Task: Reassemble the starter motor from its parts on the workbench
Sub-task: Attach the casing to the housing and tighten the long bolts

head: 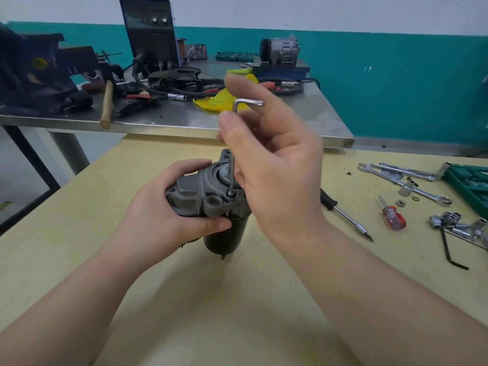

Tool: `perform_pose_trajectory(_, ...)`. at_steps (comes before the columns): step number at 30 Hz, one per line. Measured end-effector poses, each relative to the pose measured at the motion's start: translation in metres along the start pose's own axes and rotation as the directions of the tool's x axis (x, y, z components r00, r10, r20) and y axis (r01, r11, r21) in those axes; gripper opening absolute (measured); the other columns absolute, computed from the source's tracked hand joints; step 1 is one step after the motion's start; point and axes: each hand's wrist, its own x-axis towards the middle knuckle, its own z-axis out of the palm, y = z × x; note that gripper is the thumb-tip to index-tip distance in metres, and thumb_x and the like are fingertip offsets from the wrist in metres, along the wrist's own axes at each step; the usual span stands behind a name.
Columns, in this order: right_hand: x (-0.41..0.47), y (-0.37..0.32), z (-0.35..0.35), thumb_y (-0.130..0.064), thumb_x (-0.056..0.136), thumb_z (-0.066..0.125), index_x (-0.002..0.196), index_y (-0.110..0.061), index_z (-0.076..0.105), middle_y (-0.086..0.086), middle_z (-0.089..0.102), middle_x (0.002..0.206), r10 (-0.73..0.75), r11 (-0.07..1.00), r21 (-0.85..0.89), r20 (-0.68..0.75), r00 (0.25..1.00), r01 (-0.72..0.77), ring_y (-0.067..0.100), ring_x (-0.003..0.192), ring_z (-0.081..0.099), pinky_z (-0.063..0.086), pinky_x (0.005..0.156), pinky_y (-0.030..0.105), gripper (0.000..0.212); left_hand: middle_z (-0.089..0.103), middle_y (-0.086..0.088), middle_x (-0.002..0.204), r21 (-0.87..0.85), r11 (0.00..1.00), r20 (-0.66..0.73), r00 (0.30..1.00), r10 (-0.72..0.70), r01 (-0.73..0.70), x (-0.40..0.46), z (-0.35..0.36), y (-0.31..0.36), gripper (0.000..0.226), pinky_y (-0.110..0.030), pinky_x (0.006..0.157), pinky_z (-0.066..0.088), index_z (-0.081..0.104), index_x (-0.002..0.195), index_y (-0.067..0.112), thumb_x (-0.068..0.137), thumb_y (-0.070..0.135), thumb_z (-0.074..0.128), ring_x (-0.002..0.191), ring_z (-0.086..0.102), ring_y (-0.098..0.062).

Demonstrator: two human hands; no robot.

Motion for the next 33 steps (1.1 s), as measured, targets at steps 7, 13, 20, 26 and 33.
perform_pose_trajectory(7,0.008,-0.003,-0.01,0.011,0.102,0.058,0.136,0.013,0.06,0.009,0.059,0.08,-0.357,0.845,-0.353,0.189,0.915,0.402,0.022,0.073,0.054,0.047,0.069,0.031,0.034,0.077,0.023,0.106,-0.011,1.0,0.008,1.0,-0.016,0.016,0.001,0.0,0.0,0.09,-0.028,0.058,0.065,0.068,0.118,0.058,0.046,0.02,0.108,0.089,0.077,-0.006)
perform_pose_trajectory(13,0.028,-0.026,-0.025,-0.012,0.103,0.065,0.128,-0.007,0.073,-0.016,0.071,0.087,-0.118,0.898,-0.371,0.317,0.941,0.237,0.004,0.077,0.068,0.055,0.07,0.022,0.026,0.077,0.024,0.11,-0.028,1.0,0.02,1.0,-0.012,0.013,0.0,-0.002,0.001,0.088,-0.024,0.058,0.063,0.066,0.119,0.061,0.042,0.038,0.101,0.092,0.077,-0.002)
perform_pose_trajectory(20,0.037,-0.032,-0.013,-0.011,0.095,0.067,0.119,-0.017,0.076,0.008,0.068,0.062,0.123,0.923,-0.373,0.066,0.99,-0.09,0.013,0.05,0.061,0.048,0.048,0.022,0.027,0.075,0.027,0.111,-0.021,1.0,0.039,0.999,-0.023,0.024,0.0,0.0,0.004,0.095,-0.027,0.057,0.064,0.066,0.12,0.061,0.038,0.039,0.11,0.094,0.076,0.0)
perform_pose_trajectory(26,0.046,-0.036,-0.016,-0.008,0.1,0.067,0.099,-0.006,0.076,0.009,0.063,0.059,0.473,0.88,-0.04,0.177,0.863,-0.474,0.01,0.04,0.049,0.039,0.035,0.021,0.01,0.078,0.024,0.107,-0.03,0.999,0.024,0.999,-0.023,0.024,0.0,0.001,0.005,0.094,-0.026,0.058,0.064,0.069,0.117,0.059,0.038,0.032,0.11,0.092,0.076,-0.001)
perform_pose_trajectory(33,0.036,-0.028,-0.027,0.004,0.094,0.067,0.098,-0.007,0.06,0.014,0.068,0.075,0.449,0.81,0.262,0.301,0.841,-0.525,0.011,0.054,0.062,0.05,0.046,0.021,0.014,0.078,0.02,0.107,-0.049,0.998,0.01,0.999,-0.038,0.039,0.0,0.0,0.003,0.085,-0.03,0.057,0.065,0.07,0.117,0.056,0.04,0.035,0.098,0.09,0.077,-0.007)
